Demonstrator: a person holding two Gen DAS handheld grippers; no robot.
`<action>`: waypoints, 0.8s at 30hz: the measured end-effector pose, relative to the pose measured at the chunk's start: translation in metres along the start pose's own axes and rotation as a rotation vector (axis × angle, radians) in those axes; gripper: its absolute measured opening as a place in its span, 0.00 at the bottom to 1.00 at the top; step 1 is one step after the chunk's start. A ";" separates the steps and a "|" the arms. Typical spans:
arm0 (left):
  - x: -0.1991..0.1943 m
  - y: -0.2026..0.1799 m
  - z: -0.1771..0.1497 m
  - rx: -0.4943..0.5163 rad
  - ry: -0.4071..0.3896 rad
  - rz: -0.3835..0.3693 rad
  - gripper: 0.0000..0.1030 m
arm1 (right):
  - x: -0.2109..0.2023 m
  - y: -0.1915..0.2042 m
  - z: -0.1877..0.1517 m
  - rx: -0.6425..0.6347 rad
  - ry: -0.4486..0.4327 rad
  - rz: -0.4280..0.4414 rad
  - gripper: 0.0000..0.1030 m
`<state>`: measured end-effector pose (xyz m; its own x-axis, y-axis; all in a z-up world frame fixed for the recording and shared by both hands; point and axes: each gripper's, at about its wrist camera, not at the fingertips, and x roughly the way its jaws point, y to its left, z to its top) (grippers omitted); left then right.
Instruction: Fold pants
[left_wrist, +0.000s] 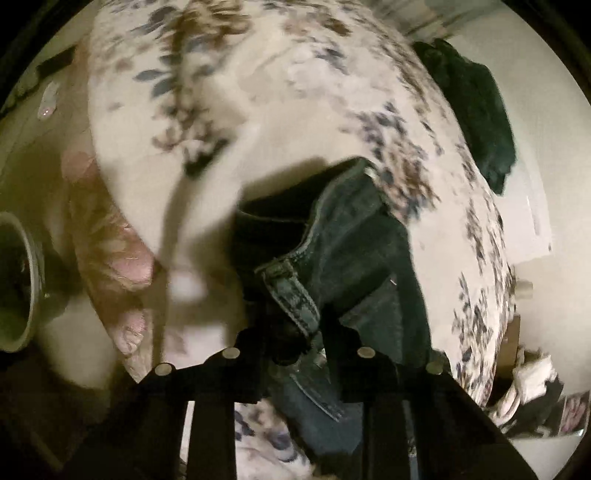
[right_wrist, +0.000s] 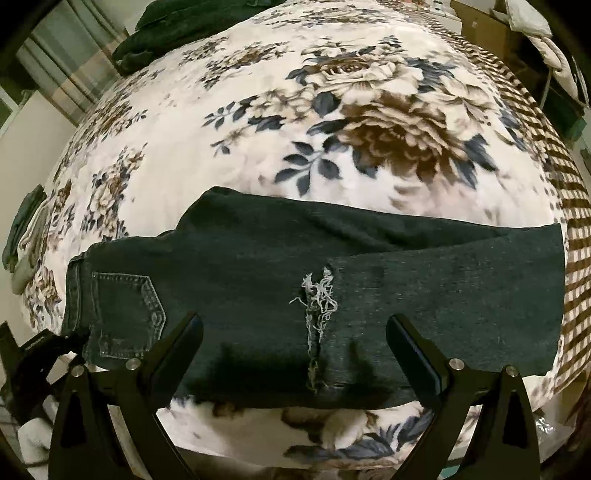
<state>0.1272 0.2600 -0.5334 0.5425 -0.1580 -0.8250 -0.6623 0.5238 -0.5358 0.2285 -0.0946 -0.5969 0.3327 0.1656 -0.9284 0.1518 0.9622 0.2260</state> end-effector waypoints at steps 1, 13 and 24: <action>0.002 -0.001 -0.001 0.013 -0.005 0.003 0.22 | 0.001 0.000 0.000 0.002 0.005 0.002 0.98; 0.040 0.033 0.026 -0.120 0.093 -0.097 0.24 | 0.000 -0.002 -0.002 0.016 0.024 0.025 0.98; 0.045 0.030 0.027 -0.140 0.079 -0.207 0.55 | -0.001 0.002 0.003 0.011 0.036 0.053 0.98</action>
<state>0.1459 0.2915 -0.5819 0.6352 -0.3179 -0.7039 -0.6093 0.3538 -0.7096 0.2317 -0.0936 -0.5947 0.3073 0.2245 -0.9248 0.1450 0.9494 0.2786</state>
